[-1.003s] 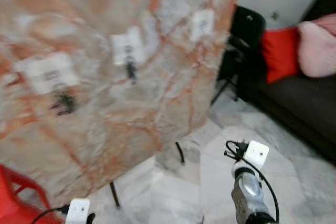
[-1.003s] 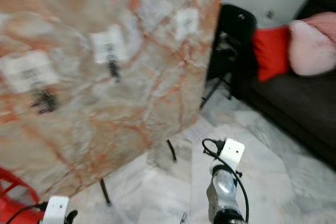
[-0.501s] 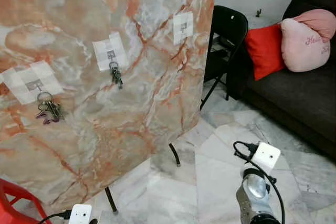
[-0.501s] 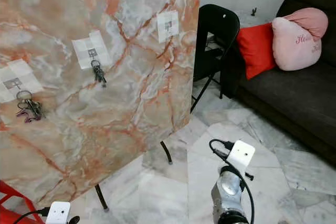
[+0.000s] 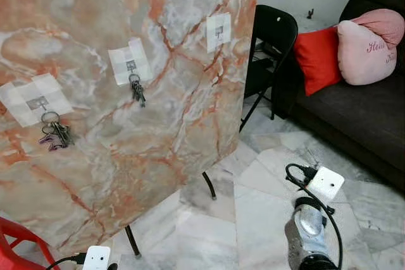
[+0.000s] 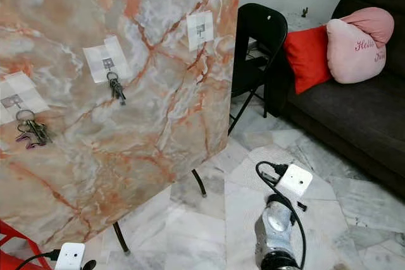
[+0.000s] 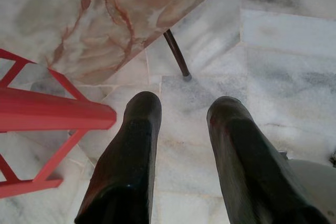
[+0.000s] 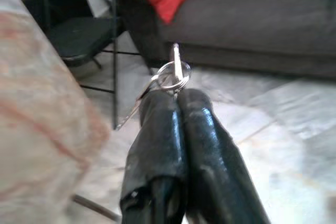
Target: Hang keys on a hook
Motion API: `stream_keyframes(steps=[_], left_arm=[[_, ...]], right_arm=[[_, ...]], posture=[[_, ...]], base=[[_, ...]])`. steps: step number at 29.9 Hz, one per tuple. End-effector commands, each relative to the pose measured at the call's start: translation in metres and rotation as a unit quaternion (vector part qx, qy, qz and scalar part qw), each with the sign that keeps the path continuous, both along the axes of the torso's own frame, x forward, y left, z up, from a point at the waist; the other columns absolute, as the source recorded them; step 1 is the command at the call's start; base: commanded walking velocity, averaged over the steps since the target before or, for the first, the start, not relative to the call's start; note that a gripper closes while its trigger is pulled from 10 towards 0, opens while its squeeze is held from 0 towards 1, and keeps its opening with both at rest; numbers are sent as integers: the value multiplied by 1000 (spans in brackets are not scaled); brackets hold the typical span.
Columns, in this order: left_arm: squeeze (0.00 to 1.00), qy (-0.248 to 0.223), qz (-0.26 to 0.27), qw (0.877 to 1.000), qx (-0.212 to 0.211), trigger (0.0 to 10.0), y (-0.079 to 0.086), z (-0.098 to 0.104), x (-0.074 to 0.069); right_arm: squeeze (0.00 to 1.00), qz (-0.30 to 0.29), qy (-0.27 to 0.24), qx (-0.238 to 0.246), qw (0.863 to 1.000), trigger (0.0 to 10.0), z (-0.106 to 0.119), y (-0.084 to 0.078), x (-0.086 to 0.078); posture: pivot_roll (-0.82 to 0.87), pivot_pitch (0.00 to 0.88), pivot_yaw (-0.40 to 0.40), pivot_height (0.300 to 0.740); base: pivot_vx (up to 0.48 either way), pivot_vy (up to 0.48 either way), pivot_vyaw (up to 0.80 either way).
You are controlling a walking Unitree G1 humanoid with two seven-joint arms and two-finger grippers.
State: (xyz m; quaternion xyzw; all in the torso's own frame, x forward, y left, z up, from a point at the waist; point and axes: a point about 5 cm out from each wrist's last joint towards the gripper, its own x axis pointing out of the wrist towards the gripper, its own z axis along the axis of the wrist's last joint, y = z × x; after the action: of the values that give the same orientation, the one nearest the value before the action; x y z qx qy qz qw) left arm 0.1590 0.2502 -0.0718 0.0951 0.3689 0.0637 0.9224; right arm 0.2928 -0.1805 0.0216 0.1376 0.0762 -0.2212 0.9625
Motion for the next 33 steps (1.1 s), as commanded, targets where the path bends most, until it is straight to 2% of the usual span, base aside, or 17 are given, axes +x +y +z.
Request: stream_keyframes(steps=[1, 4, 9, 10, 16, 21, 23, 26, 28, 30, 33], left_arm=[[0, 5, -11, 1000, 5, 10000, -1, -1, -1], [0, 5, -11, 1000, 5, 10000, -1, -1, -1], [0, 5, -11, 1000, 6, 10000, -2, -1, -1], [0, 6, -11, 1000, 7, 10000, -2, -1, -2], [0, 9, -12, 1000, 10, 10000, 0, -1, -3], [0, 11, -18, 1000, 15, 10000, 1, -1, -2], [0, 12, -25, 999, 18, 10000, 0, -1, -1], [0, 12, -25, 999, 18, 10000, -1, -1, -1], [0, 12, -26, 999, 18, 10000, -1, -1, -1], [0, 13, -27, 999, 19, 10000, -2, -1, -1], [0, 15, -28, 999, 21, 10000, -2, -2, -1]], right_arm=[[0, 10, -38, 51, 998, 10000, 12, 3, 11], [0, 21, -60, 101, 993, 10000, 15, 7, 16], [0, 29, -73, 139, 987, 10000, 16, 8, 18], [0, 30, -83, 181, 979, 10000, 15, 8, 19], [0, 51, -107, 269, 956, 10000, 13, 12, 20], [0, 71, -122, 304, 942, 10000, 13, 18, 21], [0, 86, -133, 334, 929, 10000, 14, 22, 22], [0, 96, -136, 339, 926, 10000, 14, 23, 22], [0, 107, -146, 361, 915, 10000, 15, 26, 22], [0, 121, -164, 401, 893, 10000, 17, 30, 22], [0, 131, -174, 421, 881, 10000, 17, 31, 22]], posture=[[65, 0, -19, 740], [68, 0, -21, 740], [69, 0, -22, 740], [70, 0, -21, 740], [71, 0, -22, 740], [73, 0, -22, 740], [73, 0, -22, 740], [73, 0, -21, 740], [72, 0, -21, 740], [73, 0, -19, 740], [73, 0, -18, 740]], base=[[0, 0, 0], [0, 0, 0], [0, 0, 0], [0, 0, 0], [0, 0, 0], [0, 0, 0], [0, 0, 0], [0, 0, 0], [0, 0, 0], [0, 0, 0], [0, 0, 0]])
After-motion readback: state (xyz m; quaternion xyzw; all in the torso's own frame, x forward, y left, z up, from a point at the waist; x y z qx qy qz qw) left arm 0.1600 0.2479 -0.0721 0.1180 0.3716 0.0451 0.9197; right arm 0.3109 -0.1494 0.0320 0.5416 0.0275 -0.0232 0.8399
